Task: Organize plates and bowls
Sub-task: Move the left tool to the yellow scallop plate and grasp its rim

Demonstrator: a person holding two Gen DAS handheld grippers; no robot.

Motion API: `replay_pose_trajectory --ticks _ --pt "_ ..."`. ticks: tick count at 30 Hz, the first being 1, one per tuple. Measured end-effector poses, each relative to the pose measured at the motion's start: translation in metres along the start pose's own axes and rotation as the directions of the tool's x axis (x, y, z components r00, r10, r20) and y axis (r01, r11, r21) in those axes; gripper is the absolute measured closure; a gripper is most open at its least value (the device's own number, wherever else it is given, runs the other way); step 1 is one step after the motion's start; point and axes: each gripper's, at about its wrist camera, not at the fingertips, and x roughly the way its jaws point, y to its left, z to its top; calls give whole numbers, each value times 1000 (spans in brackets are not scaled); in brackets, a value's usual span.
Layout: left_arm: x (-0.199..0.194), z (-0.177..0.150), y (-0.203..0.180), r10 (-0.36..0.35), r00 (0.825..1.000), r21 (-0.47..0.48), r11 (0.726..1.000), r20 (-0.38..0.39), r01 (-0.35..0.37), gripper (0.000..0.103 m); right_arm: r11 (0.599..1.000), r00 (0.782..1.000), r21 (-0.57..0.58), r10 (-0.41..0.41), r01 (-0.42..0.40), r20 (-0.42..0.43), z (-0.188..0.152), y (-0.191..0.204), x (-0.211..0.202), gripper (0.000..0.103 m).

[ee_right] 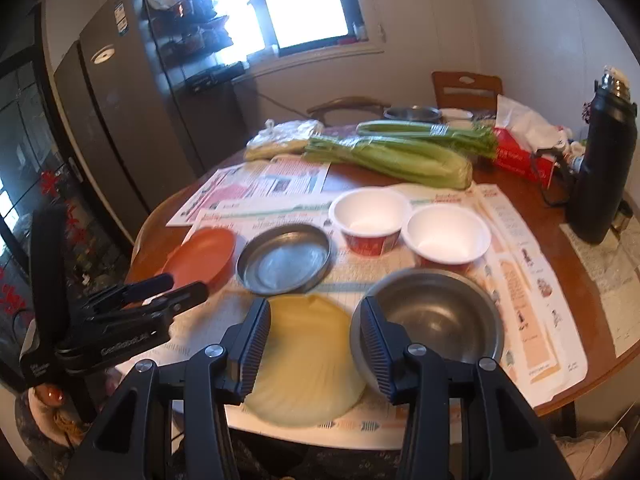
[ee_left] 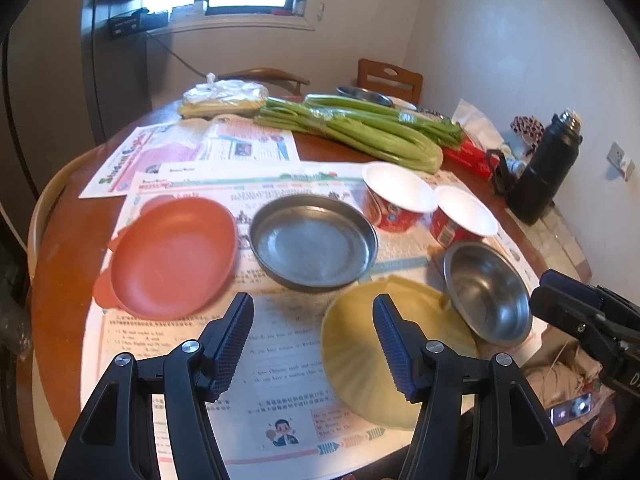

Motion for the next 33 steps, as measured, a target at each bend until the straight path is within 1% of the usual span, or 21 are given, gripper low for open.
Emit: replay_pose_trajectory --ticks 2,5,8,10,13,16,18,22,24,26,29,33 --pt "3 -5 0 -1 1000 1 1000 -10 1 39 1000 1000 -8 -10 10 -7 -8 1 2 56" --pt "12 -14 3 -5 999 -8 1000 -42 5 39 1000 999 -13 -14 14 -42 -21 1 7 56" --pt "18 -17 4 4 999 -9 1000 -54 -5 39 999 997 -21 -39 37 -74 -35 1 13 56" --pt "22 -17 5 3 998 -10 1000 -63 -3 39 1000 995 -11 -21 20 -100 -44 1 18 56" --pt "25 -19 5 4 997 -8 1000 -73 -5 39 999 990 -19 -40 38 -133 -54 0 25 56" --pt "27 -20 4 8 997 -4 1000 -77 -9 39 999 987 -9 -33 32 -160 -64 -4 29 56" --pt "28 -20 3 8 997 0 1000 -78 -8 39 999 985 10 -42 44 -167 -68 -9 30 56" --pt "31 -20 0 2 997 15 1000 -80 -1 39 999 983 46 -17 26 -182 -70 -13 35 56" --pt "39 -19 -2 -5 995 27 1000 -96 7 39 998 983 61 -12 23 -185 -71 -14 38 56" --pt "46 -17 -4 4 994 35 999 -108 0 39 996 980 88 -1 19 -201 -72 -16 46 56" --pt "54 -14 -7 -2 994 55 998 -111 9 39 995 978 96 -5 26 -207 -72 -18 52 56" --pt "66 -11 -11 9 992 81 997 -124 1 39 995 978 96 -21 42 -207 -72 -18 60 56"
